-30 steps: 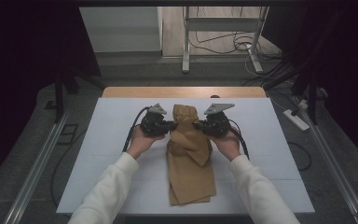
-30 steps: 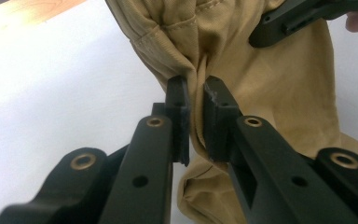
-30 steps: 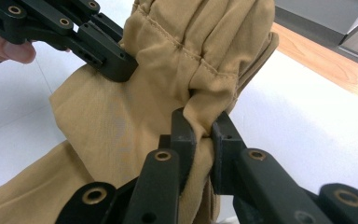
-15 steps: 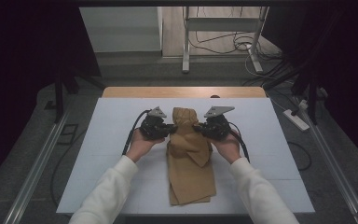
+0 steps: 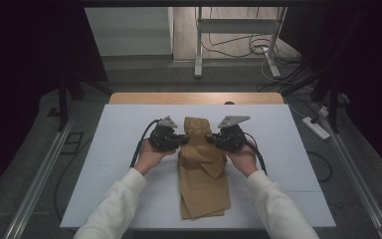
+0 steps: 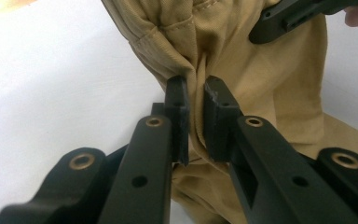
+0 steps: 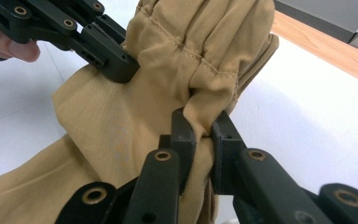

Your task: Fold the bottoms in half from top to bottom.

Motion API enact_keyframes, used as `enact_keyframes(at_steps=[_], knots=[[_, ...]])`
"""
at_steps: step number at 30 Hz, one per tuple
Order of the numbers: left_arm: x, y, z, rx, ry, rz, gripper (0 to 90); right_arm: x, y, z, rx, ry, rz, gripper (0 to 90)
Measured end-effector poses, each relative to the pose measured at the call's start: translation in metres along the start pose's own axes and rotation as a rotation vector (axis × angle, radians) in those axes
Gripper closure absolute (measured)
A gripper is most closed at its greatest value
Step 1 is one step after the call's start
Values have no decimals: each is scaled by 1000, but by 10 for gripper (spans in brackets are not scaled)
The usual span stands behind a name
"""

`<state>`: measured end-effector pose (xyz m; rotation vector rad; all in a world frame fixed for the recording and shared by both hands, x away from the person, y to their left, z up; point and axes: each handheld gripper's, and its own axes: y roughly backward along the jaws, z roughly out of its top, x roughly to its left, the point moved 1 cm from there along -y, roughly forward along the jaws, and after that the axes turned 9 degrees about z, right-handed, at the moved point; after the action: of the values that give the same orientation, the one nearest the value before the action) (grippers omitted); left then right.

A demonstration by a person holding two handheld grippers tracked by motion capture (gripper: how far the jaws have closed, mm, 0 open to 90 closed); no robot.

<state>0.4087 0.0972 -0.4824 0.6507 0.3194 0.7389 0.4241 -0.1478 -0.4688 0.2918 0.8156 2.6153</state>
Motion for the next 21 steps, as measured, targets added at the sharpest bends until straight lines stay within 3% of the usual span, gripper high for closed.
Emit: enact_keyframes(at_steps=[21], knots=[[-9, 3, -9, -6, -9, -19, 795, 9, 5, -8, 4, 1, 21, 816]])
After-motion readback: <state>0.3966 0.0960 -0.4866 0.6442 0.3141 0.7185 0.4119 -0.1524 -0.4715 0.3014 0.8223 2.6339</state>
